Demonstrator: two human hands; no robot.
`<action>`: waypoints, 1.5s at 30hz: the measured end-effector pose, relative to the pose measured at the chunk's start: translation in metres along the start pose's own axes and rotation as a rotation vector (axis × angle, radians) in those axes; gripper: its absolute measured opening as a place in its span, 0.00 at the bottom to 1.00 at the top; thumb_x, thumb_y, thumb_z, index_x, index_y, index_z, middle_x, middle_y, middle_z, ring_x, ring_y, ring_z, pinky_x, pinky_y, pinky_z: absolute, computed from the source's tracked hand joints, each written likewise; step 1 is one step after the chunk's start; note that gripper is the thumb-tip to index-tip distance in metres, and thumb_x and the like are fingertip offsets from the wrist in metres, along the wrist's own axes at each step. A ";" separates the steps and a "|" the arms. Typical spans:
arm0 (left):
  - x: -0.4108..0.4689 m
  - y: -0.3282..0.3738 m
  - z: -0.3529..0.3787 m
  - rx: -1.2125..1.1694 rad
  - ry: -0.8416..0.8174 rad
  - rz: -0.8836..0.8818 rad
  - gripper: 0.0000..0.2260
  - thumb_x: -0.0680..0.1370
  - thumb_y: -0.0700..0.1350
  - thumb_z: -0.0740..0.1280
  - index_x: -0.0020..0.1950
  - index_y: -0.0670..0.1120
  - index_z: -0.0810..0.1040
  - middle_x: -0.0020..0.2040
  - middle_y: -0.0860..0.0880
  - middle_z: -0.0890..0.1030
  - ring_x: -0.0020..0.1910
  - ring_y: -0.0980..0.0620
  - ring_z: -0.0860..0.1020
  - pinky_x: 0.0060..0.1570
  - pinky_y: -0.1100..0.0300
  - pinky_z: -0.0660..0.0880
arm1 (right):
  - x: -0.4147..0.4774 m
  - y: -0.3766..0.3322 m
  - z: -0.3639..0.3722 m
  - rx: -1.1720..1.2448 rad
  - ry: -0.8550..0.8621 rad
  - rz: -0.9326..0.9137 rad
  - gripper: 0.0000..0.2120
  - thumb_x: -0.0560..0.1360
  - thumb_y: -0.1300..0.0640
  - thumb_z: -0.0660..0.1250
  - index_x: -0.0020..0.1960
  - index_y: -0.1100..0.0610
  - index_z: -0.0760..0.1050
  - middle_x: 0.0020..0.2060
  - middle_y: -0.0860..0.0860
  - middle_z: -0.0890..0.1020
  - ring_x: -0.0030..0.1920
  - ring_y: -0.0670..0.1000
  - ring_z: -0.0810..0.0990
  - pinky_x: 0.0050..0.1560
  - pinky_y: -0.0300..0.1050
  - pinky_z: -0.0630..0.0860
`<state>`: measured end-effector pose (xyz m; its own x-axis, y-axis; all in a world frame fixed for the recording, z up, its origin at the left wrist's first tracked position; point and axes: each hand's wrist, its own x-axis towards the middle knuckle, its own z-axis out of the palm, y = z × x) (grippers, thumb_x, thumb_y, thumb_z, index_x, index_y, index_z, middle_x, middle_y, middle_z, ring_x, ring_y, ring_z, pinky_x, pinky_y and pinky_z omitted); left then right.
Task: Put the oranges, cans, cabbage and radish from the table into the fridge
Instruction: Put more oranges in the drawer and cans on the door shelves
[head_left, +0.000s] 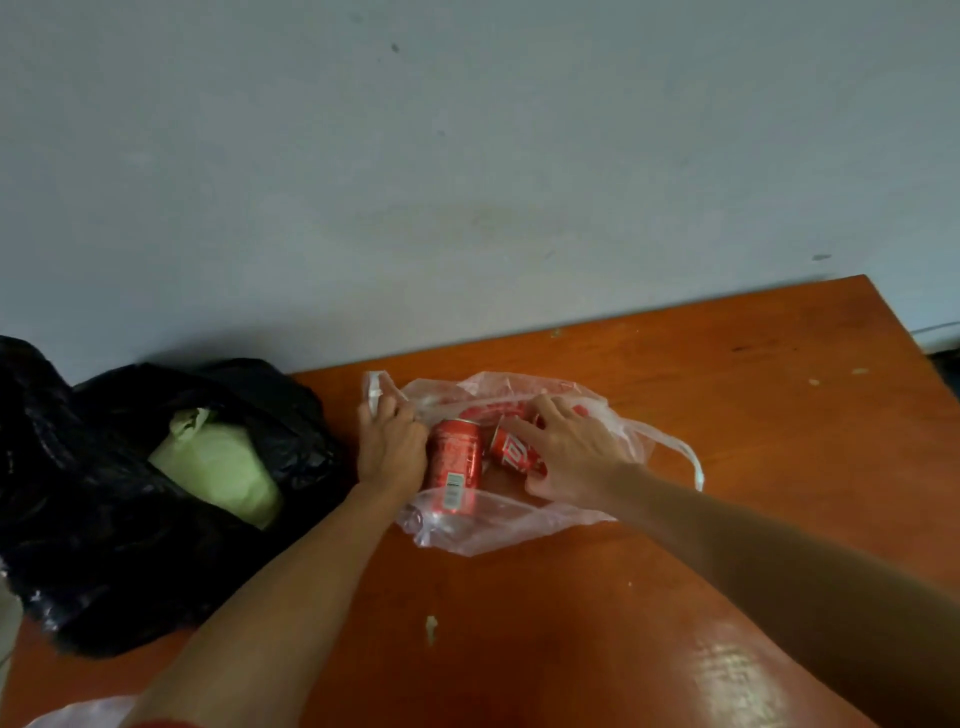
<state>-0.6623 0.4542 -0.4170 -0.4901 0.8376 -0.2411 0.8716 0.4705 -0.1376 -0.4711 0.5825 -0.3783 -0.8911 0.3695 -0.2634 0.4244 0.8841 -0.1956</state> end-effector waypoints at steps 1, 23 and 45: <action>0.000 0.002 0.000 -0.023 0.001 0.068 0.17 0.79 0.51 0.57 0.65 0.58 0.74 0.65 0.53 0.75 0.70 0.43 0.62 0.70 0.41 0.52 | 0.003 0.001 0.001 -0.019 0.005 0.004 0.36 0.71 0.40 0.67 0.74 0.42 0.55 0.69 0.53 0.65 0.66 0.55 0.68 0.60 0.52 0.73; -0.029 0.078 -0.054 -0.620 -0.255 -0.054 0.46 0.60 0.58 0.75 0.74 0.52 0.59 0.64 0.49 0.73 0.61 0.47 0.73 0.60 0.53 0.73 | -0.041 0.052 -0.027 0.305 0.111 0.189 0.38 0.64 0.49 0.73 0.70 0.46 0.60 0.55 0.50 0.68 0.54 0.53 0.74 0.48 0.47 0.79; -0.178 0.043 -0.184 0.072 0.306 0.380 0.24 0.77 0.56 0.63 0.69 0.48 0.63 0.64 0.46 0.68 0.60 0.45 0.71 0.56 0.46 0.69 | -0.191 -0.042 -0.126 0.093 0.473 0.296 0.32 0.70 0.41 0.71 0.69 0.53 0.66 0.59 0.51 0.74 0.53 0.55 0.80 0.46 0.42 0.75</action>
<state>-0.5373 0.3766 -0.2032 -0.1052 0.9944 0.0051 0.9811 0.1046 -0.1629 -0.3386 0.5109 -0.2010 -0.6981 0.7044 0.1281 0.6602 0.7026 -0.2657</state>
